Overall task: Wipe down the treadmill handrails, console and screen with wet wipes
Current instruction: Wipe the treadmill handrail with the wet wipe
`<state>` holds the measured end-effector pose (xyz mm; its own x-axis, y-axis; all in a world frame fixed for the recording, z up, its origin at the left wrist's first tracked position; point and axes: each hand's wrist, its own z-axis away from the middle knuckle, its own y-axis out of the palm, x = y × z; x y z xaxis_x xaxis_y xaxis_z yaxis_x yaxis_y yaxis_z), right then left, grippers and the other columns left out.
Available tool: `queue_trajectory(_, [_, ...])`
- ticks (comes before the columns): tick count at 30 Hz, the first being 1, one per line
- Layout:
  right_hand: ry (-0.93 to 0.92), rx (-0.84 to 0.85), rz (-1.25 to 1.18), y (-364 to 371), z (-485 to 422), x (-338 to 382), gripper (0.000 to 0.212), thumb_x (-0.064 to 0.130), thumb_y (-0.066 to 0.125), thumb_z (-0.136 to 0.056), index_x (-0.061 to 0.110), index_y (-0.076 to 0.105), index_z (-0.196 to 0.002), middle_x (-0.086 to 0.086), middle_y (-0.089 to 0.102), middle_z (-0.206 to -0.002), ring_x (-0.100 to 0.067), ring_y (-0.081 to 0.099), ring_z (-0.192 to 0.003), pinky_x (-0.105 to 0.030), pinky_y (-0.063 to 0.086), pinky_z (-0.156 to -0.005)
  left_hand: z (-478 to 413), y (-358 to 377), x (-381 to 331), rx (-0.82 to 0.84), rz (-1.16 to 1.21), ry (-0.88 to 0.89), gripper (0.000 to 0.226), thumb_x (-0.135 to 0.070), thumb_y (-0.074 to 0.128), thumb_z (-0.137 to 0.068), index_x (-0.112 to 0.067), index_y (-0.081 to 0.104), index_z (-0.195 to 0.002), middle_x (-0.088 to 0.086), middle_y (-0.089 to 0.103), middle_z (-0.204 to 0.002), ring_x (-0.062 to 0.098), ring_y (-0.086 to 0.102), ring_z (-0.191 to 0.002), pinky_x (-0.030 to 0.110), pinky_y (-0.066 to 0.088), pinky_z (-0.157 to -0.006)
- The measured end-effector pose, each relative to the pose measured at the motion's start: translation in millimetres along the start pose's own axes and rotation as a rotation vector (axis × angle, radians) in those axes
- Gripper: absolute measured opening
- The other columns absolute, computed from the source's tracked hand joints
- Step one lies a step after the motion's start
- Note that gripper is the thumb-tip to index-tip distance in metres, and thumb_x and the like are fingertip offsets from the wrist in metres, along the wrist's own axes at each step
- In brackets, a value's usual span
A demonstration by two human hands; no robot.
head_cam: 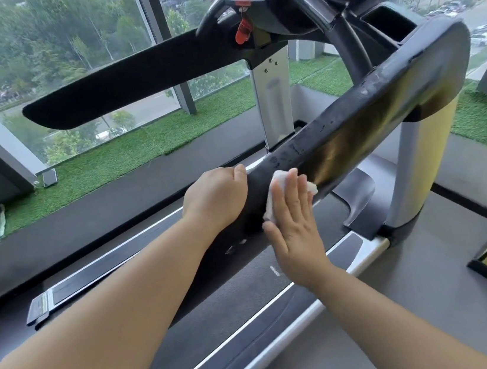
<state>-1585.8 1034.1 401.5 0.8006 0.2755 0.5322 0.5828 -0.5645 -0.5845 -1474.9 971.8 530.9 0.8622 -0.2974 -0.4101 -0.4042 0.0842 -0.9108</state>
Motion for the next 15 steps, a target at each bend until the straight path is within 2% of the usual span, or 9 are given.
queue_trajectory(2, [0.207,-0.046,-0.142,-4.6,-15.0,5.2,0.060,0.056,0.009,-0.098,0.031,-0.017,-0.146,0.013,-0.031,-0.151,-0.010,-0.028,-0.141,-0.025,-0.020,-0.112,-0.1,-0.2,0.2,0.003,0.011,0.003,0.045,-0.034,0.024,-0.102,-0.014,0.061,-0.087,0.006,0.060,-0.098,0.024,0.047,-0.088,0.029,0.033,-0.075])
queue_trajectory(4, [0.281,-0.066,-0.205,1.0,-15.0,21.1,0.062,0.055,0.014,-0.098,0.032,-0.017,-0.145,0.009,-0.030,-0.151,-0.014,-0.029,-0.141,-0.024,-0.021,-0.112,-0.7,0.5,0.4,0.006,0.015,0.010,0.045,-0.034,0.024,-0.102,-0.013,0.060,-0.084,0.004,0.056,-0.092,0.024,0.047,-0.087,0.029,0.033,-0.074])
queue_trajectory(7, [0.116,0.013,-0.101,25.4,18.0,44.8,0.064,0.057,0.012,-0.098,0.034,-0.023,-0.146,0.007,-0.034,-0.152,-0.023,-0.025,-0.143,-0.031,-0.019,-0.114,-1.7,2.9,0.9,-0.012,0.040,0.028,0.046,-0.032,0.026,-0.102,-0.015,0.049,-0.066,0.003,0.053,-0.083,0.025,0.048,-0.085,0.029,0.031,-0.071])
queue_trajectory(9, [0.014,0.056,-0.031,39.1,41.1,46.1,0.064,0.056,0.012,-0.099,0.033,-0.023,-0.147,0.007,-0.031,-0.154,-0.021,-0.022,-0.143,-0.033,-0.017,-0.115,-0.8,2.4,2.3,-0.030,0.079,0.042,0.047,-0.031,0.026,-0.102,-0.014,0.049,-0.064,0.004,0.055,-0.079,0.027,0.050,-0.085,0.030,0.031,-0.070])
queue_trajectory(10, [-0.012,0.053,-0.017,41.3,44.6,41.9,0.062,0.055,0.012,-0.099,0.033,-0.022,-0.147,0.008,-0.030,-0.154,-0.019,-0.021,-0.144,-0.033,-0.016,-0.115,-0.1,1.9,3.0,-0.039,0.105,0.055,0.047,-0.030,0.025,-0.102,-0.012,0.055,-0.069,0.005,0.058,-0.082,0.028,0.052,-0.088,0.030,0.033,-0.071])
queue_trajectory(12, [0.033,0.016,-0.048,39.7,39.7,32.4,0.059,0.054,0.011,-0.099,0.037,-0.021,-0.146,0.012,-0.031,-0.153,-0.016,-0.023,-0.143,-0.031,-0.016,-0.116,1.3,-0.4,4.7,-0.056,0.165,0.089,0.045,-0.029,0.026,-0.102,-0.013,0.067,-0.093,0.006,0.065,-0.098,0.026,0.055,-0.100,0.030,0.038,-0.078])
queue_trajectory(15, [0.413,-0.099,-0.389,26.6,15.3,25.6,0.058,0.050,0.016,-0.100,0.040,-0.022,-0.143,0.016,-0.035,-0.149,-0.003,-0.029,-0.139,-0.032,-0.017,-0.116,7.4,-8.0,9.1,-0.065,0.195,0.139,0.038,-0.030,0.030,-0.101,-0.017,0.065,-0.111,0.002,0.064,-0.112,0.022,0.054,-0.107,0.030,0.041,-0.088])
